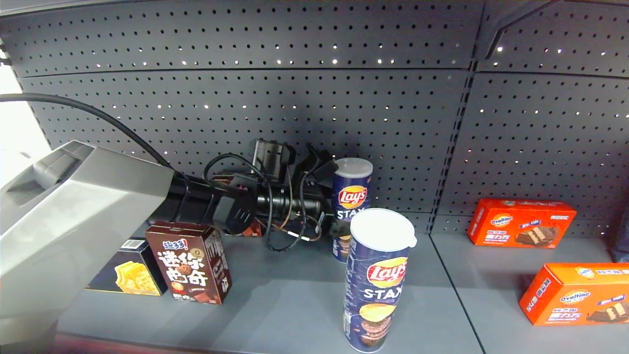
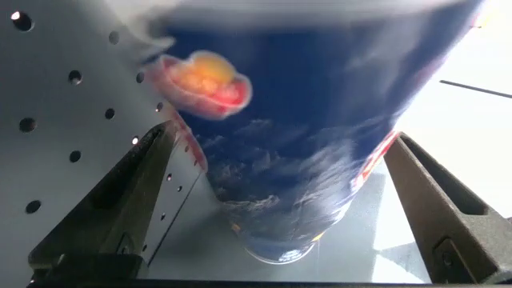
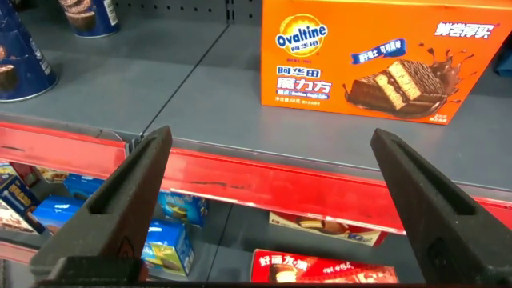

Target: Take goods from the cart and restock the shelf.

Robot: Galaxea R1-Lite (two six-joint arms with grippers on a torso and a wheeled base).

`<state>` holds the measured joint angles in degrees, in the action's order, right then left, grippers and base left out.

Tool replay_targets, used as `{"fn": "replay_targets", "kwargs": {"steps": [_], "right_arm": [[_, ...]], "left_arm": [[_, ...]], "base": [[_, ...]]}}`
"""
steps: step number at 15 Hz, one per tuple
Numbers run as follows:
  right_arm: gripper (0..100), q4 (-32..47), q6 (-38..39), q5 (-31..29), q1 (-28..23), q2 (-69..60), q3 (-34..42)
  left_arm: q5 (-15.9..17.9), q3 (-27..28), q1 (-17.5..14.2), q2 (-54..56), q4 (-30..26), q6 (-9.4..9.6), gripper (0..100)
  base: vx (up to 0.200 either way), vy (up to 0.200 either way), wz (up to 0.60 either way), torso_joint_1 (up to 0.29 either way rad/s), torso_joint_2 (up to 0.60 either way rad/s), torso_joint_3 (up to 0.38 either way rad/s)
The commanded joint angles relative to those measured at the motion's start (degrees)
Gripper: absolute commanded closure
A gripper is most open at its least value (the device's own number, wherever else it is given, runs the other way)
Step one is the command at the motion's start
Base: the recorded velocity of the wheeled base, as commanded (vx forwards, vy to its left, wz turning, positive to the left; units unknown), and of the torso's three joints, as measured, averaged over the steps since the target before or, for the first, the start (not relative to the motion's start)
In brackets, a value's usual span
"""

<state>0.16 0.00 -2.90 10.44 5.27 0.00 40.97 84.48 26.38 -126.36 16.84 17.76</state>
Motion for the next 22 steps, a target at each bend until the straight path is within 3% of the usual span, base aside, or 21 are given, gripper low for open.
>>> {"fn": "replay_targets", "kwargs": {"steps": [1, 7, 10, 12, 16, 19, 22], "right_arm": [[0, 0.02, 0.00, 0.00, 0.02, 0.09, 0.00], [0, 0.02, 0.00, 0.00, 0.02, 0.09, 0.00], [0, 0.02, 0.00, 0.00, 0.02, 0.09, 0.00], [0, -0.07, 0.00, 0.00, 0.02, 0.09, 0.00], [0, 0.02, 0.00, 0.00, 0.02, 0.09, 0.00], [0, 0.02, 0.00, 0.00, 0.02, 0.09, 0.00], [0, 0.02, 0.00, 0.00, 0.02, 0.09, 0.00]], "left_arm": [[-0.10, -0.72, -0.01, 0.76, 0.04, -0.01, 0], [-4.76, -9.07, -1.07, 6.12, 0.74, 0.08, 0], [-12.32, -13.99, -1.16, 9.99, 1.09, -0.18, 0], [-14.34, -16.98, -1.07, 12.54, 2.32, -0.54, 0], [-19.53, -20.06, -1.16, 16.84, 5.23, -0.71, 0], [-21.64, -20.50, -1.95, 21.15, 5.23, -0.89, 0], [-23.48, -22.17, -1.95, 29.94, 4.70, -5.28, 0]], "base": [[0.000, 0.000, 0.00, 0.000, 0.00, 0.000], [0.000, 0.000, 0.00, 0.000, 0.00, 0.000], [0.000, 0.000, 0.00, 0.000, 0.00, 0.000], [0.000, 0.000, 0.00, 0.000, 0.00, 0.000], [0.000, 0.000, 0.00, 0.000, 0.00, 0.000], [0.000, 0.000, 0.00, 0.000, 0.00, 0.000], [0.000, 0.000, 0.00, 0.000, 0.00, 0.000]]}}
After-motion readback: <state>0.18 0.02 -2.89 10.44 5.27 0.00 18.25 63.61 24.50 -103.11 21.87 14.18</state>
